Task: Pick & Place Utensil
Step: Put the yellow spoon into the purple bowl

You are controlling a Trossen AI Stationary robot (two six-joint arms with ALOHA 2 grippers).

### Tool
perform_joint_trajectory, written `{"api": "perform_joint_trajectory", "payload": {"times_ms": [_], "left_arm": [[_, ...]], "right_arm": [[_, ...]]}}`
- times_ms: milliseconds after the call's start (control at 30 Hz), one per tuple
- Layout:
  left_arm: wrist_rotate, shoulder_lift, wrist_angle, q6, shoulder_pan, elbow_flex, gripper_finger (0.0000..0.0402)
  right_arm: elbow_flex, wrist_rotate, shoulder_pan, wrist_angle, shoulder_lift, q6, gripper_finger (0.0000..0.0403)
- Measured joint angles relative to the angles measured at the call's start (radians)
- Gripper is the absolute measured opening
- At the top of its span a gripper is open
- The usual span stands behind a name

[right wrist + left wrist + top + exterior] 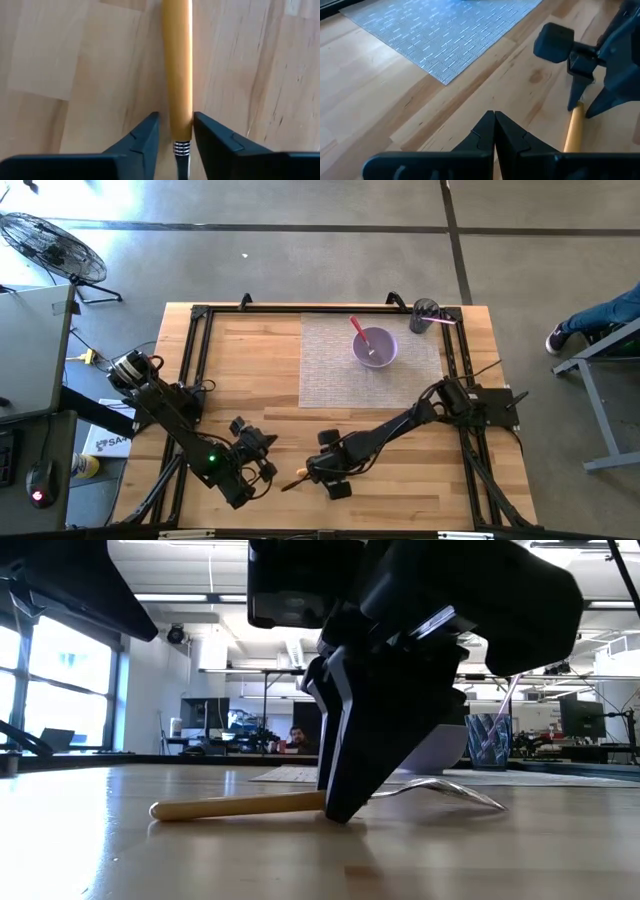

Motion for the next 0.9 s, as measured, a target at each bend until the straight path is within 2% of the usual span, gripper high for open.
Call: {"api": "perform_joint_trajectory", "payload": {"times_ms": [300, 600, 767, 900], "left_arm": [[-0.097, 0.000, 0.046, -0.001, -0.016, 0.000, 0.0001], [-0.094, 0.000, 0.046, -0.001, -0.015, 0.000, 0.0001], [-0.091, 0.000, 0.045, -0.001, -0.015, 0.000, 0.0001], [-0.089, 0.000, 0.048, -0.003, -0.015, 0.000, 0.0001]], "right_arm": [[-0.002, 0.002, 0.000, 0.010, 0.002, -0.025, 0.0053], [-0.004, 0.032, 0.008, 0.013, 0.000, -0.016, 0.0063], [-0.007, 0.065, 0.022, 0.015, -0.022, 0.003, 0.0044], [-0.008, 0.086, 0.027, 0.017, -0.040, 0.009, 0.0044]]}}
